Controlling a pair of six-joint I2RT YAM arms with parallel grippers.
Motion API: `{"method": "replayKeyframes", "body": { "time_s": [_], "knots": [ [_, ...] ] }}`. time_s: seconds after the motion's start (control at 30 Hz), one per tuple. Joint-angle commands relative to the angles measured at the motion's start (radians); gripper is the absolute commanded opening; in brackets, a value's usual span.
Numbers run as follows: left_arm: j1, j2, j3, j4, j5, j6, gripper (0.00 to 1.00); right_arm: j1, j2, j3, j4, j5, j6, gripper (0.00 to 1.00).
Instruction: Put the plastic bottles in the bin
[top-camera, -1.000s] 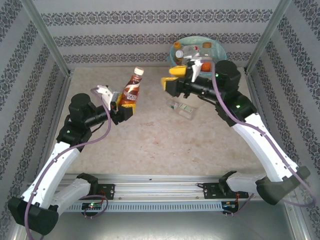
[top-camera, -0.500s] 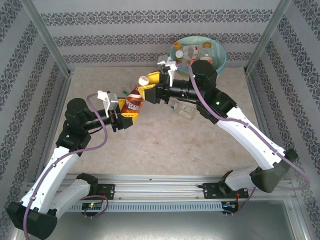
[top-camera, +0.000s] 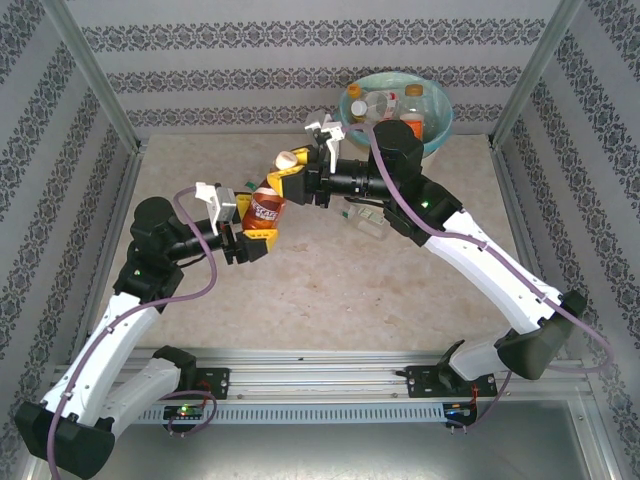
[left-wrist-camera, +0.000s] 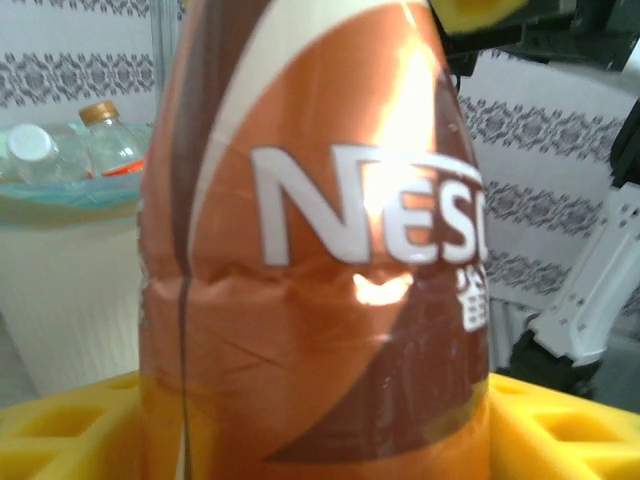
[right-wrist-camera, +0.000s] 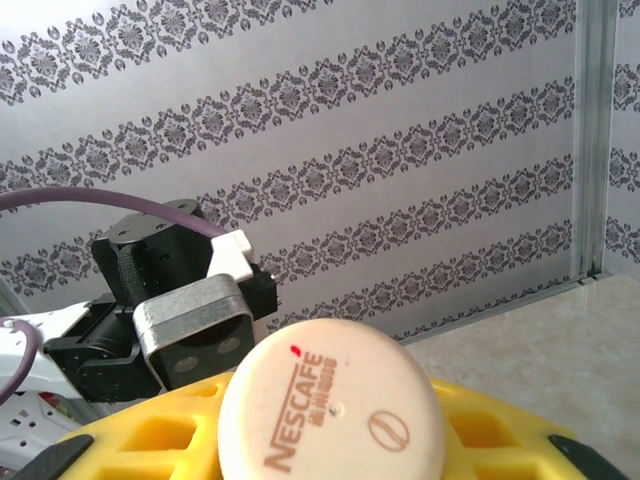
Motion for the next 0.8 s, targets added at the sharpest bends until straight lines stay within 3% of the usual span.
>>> {"method": "replayKeyframes", "body": {
  "time_s": [0.0, 0.17, 0.4, 0.53, 0.77],
  "knots": [
    [-0.012, -0.03, -0.033, 0.119, -0.042, -0.011, 0.89, -0.004, -0.033, -0.005, 0.009, 0.076, -0.017, 0.14],
    [-0.013, -0.089, -0.094, 0.249, -0.204, -0.054, 1.0, -0.085, -0.086, 0.067, -0.188, 0.382, -0.139, 0.09],
    [-0.013, -0.154, -0.115, 0.224, -0.378, 0.003, 1.0, -0.265, -0.088, 0.121, -0.26, 0.856, -0.356, 0.05],
    [-0.013, -0.157, -0.105, 0.164, -0.401, 0.034, 1.0, -0.353, 0.005, 0.199, -0.265, 0.989, -0.447, 0.05],
    [-0.012, -0.157, -0.098, 0.144, -0.411, 0.04, 1.0, -0.444, 0.18, 0.309, -0.254, 1.068, -0.524, 0.04]
  ]
}}
